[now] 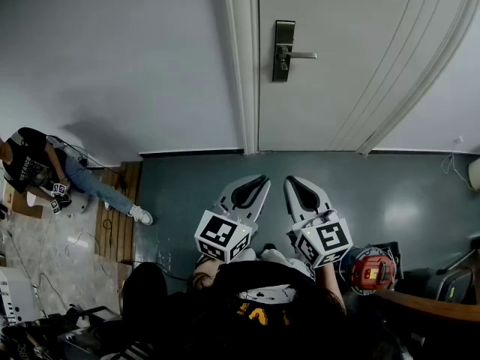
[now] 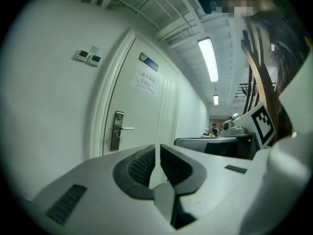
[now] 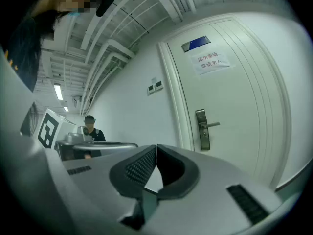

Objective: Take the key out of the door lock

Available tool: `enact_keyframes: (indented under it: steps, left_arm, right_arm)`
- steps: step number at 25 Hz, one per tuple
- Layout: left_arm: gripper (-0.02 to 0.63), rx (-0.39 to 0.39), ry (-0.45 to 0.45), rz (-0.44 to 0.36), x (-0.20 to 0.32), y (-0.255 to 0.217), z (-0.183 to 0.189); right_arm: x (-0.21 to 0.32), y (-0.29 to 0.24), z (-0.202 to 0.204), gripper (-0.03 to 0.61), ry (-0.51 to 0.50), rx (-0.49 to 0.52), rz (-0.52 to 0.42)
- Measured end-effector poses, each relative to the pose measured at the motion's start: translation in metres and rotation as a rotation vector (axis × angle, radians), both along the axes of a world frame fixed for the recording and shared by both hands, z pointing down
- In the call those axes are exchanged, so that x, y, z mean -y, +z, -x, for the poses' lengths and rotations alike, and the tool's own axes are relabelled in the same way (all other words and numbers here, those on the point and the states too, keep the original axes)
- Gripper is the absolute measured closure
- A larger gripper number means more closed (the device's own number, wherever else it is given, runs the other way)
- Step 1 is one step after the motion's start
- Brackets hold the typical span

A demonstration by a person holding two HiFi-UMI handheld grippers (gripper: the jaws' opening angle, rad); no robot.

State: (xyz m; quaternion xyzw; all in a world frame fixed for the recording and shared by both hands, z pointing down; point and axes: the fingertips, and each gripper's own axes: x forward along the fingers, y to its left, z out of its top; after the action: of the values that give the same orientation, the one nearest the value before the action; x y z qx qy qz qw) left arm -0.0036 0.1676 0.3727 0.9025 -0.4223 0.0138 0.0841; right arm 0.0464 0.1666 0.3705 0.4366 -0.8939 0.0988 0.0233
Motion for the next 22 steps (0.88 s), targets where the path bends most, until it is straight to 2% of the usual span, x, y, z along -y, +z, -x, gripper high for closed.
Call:
enact_keyframes:
  steps: [11,22]
  left_arm:
    - [0.578,0.011,-0.004,-0.001,0.03,0.004,-0.036]
    - [0.578,0.006,-0.043,0.013,0.057,0.014,-0.068]
  right_arm:
    - [0.025,0.001,-0.032,0.571,-0.021,0.011,-0.034]
    - [0.052,0.014,-0.066,0.571,-0.059,0.046,0.006]
